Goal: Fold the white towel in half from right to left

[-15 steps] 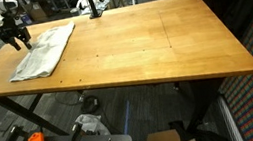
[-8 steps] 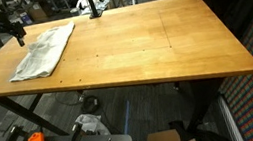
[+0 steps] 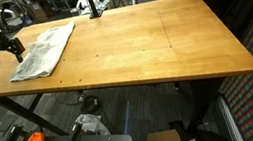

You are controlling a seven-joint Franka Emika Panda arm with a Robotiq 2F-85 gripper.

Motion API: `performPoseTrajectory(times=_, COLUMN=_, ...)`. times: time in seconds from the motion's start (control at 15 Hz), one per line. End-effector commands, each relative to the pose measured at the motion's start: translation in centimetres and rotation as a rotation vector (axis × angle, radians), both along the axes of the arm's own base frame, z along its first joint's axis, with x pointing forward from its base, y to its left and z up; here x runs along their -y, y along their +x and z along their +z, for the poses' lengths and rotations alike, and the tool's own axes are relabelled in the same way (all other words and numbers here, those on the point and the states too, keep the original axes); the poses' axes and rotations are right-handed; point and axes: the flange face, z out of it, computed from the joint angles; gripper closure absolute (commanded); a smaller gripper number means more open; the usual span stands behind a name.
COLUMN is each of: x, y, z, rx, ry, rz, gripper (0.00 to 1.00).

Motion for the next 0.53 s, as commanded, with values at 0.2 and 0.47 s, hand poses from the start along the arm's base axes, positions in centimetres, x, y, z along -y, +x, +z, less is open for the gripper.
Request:
performPoseTrajectory(times=0.2, x=-1.4, y=-2.8, z=-1.7, rx=0.123, ry=0.000, rz=0.020, gripper=0.00)
performPoseTrajectory(times=0.47, x=-1.2, y=-2.7, z=-2.7, rx=0.180, ry=-0.003, rz=0.000, gripper=0.42)
